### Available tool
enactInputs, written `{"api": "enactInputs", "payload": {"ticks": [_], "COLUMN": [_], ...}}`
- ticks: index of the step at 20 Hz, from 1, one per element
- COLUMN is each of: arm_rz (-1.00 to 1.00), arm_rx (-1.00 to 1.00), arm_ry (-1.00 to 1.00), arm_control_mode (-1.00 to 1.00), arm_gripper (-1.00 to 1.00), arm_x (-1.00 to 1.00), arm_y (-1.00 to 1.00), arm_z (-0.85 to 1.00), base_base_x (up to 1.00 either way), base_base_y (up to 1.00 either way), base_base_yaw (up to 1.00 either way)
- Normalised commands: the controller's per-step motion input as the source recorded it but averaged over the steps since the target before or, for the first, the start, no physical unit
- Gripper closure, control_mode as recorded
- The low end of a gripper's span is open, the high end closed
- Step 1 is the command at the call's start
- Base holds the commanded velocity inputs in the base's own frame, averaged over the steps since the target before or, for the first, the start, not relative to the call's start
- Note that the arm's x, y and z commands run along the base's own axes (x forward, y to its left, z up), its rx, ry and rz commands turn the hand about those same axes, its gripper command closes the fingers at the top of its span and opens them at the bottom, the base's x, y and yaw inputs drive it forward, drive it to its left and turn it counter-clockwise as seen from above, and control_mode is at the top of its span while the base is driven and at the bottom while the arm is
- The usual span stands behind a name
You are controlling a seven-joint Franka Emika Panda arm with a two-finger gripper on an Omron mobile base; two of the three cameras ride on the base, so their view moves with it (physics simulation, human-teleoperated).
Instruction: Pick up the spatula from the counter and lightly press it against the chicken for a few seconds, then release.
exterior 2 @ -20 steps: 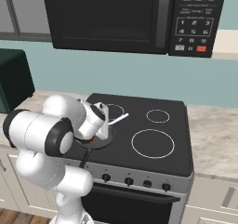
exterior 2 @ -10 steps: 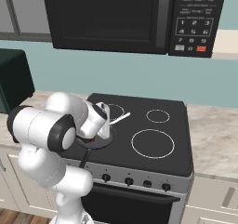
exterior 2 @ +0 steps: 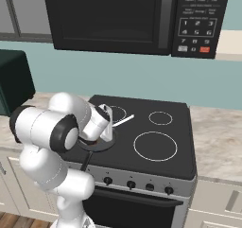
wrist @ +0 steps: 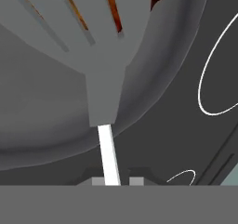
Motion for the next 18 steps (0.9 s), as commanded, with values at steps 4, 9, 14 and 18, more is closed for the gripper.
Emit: {"api": "enactInputs", "payload": {"ticks": [4,9,14,18], "arm_rz": [0.0,0.0,0.0,0.0], "arm_rx": [0.0,0.0,0.0,0.0], "arm_ry": [-0.01,-0.07,-0.06,0.0], "arm_control_mode": [-1.0,-1.0,-1.0,-1.0], "arm_gripper": [1.0,1.0,1.0,1.0], "arm_x": [0.0,-0.16,-0.3,-0.28], "arm_y": [0.0,0.0,-0.01,-0.1], "arm_z": [0.02,0.25,0.35,0.49], "base_base_x": [0.0,0.0,0.0,0.0], "base_base_y": [0.0,0.0,0.0,0.0], "base_base_yaw": [0.0,0.0,0.0,0.0]}}
